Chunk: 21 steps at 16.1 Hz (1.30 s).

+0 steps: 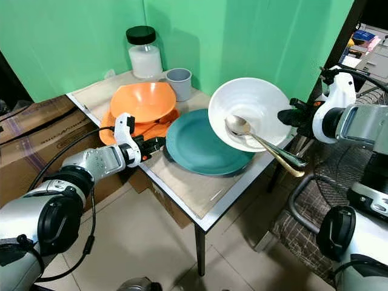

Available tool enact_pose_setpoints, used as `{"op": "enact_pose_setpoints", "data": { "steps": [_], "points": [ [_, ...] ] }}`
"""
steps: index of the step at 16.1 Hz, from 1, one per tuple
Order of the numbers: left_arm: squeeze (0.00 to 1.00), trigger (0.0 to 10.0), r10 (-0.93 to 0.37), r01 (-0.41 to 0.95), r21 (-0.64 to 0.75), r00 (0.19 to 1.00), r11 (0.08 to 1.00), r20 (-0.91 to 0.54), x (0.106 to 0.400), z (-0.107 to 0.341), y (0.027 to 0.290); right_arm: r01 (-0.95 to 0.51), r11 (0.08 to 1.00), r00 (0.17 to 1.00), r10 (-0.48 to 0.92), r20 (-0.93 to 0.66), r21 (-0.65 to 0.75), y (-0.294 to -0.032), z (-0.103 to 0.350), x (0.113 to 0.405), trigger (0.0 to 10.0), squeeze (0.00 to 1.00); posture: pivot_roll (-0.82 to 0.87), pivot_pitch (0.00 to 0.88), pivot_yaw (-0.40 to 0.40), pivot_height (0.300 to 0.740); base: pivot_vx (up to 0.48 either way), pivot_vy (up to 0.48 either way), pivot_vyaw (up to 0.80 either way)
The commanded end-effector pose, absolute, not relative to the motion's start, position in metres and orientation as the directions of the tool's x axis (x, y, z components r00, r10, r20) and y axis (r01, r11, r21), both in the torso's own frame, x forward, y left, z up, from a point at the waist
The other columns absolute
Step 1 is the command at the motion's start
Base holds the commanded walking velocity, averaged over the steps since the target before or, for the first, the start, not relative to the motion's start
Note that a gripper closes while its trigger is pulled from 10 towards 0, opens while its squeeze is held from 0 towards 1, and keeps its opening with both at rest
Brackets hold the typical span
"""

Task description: Setting the table

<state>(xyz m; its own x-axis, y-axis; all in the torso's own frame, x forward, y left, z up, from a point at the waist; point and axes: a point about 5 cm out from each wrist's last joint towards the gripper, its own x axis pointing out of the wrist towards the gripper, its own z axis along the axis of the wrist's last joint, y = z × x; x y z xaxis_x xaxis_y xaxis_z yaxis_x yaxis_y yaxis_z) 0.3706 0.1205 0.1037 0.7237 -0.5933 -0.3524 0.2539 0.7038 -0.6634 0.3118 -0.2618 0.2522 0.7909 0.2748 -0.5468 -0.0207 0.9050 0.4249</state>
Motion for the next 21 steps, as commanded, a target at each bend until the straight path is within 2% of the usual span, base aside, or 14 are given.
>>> {"op": "enact_pose_setpoints", "data": {
  "steps": [1,3,5,9,12,14,15,16,17,18,21],
  "points": [
    [0.00,0.0,-0.599,0.267,-0.660,0.723,0.702,-0.345,0.371,0.104,0.121,-0.026,0.898,0.799,0.283,-0.530,0.440,-0.264,0.256,0.311,0.0,0.00,-0.16,0.000,0.064,0.740,0.000,0.000,0.00],
    [0.00,0.0,-0.646,0.347,-0.652,0.704,0.674,-0.294,0.370,0.107,0.118,-0.018,0.897,0.800,0.278,-0.532,0.443,-0.266,0.255,0.310,0.0,0.00,-0.16,0.000,0.067,0.740,0.000,0.000,0.00],
    [0.00,0.0,-0.720,0.443,-0.666,0.662,0.600,-0.209,0.368,0.112,0.112,-0.011,0.895,0.801,0.275,-0.532,0.446,-0.266,0.251,0.310,0.0,0.00,-0.15,0.000,0.070,0.740,0.000,0.000,0.00],
    [0.00,0.0,-0.727,0.475,-0.678,0.675,0.561,-0.129,0.370,0.119,0.114,-0.003,0.893,0.807,0.269,-0.526,0.450,-0.268,0.250,0.310,0.0,0.00,-0.14,0.000,0.072,0.740,0.000,0.000,0.00],
    [0.00,0.0,-0.730,0.521,-0.641,0.677,0.564,-0.094,0.371,0.124,0.118,0.002,0.893,0.814,0.260,-0.519,0.451,-0.270,0.252,0.311,0.0,0.00,-0.13,0.000,0.068,0.740,0.000,0.000,0.00],
    [0.00,0.0,-0.722,0.592,-0.526,0.688,0.611,-0.064,0.373,0.132,0.119,-0.002,0.890,0.818,0.263,-0.512,0.455,-0.268,0.250,0.313,0.0,0.00,-0.11,0.000,0.072,0.740,0.000,0.000,0.00],
    [0.00,6.5,-0.718,0.653,-0.373,0.694,0.659,-0.053,0.370,0.140,0.117,-0.004,0.889,0.820,0.265,-0.507,0.458,-0.266,0.248,0.313,0.0,0.00,-0.11,0.000,0.076,0.740,0.000,0.000,0.00],
    [0.00,10.0,-0.692,0.667,-0.220,0.720,0.712,-0.053,0.366,0.148,0.116,0.011,0.892,0.826,0.246,-0.507,0.451,-0.266,0.244,0.312,0.0,0.00,-0.10,0.000,0.078,0.740,0.000,0.000,0.00],
    [0.00,10.0,-0.683,0.677,-0.115,0.730,0.727,-0.027,0.360,0.158,0.115,0.025,0.898,0.827,0.228,-0.514,0.439,-0.265,0.240,0.310,0.0,0.00,-0.09,0.000,0.080,0.740,0.000,0.000,0.00],
    [1.00,10.0,-0.670,0.669,-0.069,0.742,0.740,0.007,0.353,0.168,0.115,0.034,0.899,0.824,0.222,-0.521,0.437,-0.262,0.234,0.307,0.0,0.00,-0.07,0.000,0.082,0.740,0.000,0.000,0.00],
    [1.00,10.0,-0.646,0.647,-0.022,0.763,0.762,0.031,0.336,0.175,0.114,0.079,0.896,0.835,0.181,-0.520,0.438,-0.262,0.224,0.304,0.0,0.00,-0.06,0.000,0.084,0.740,0.000,0.000,0.00]
  ]
}}
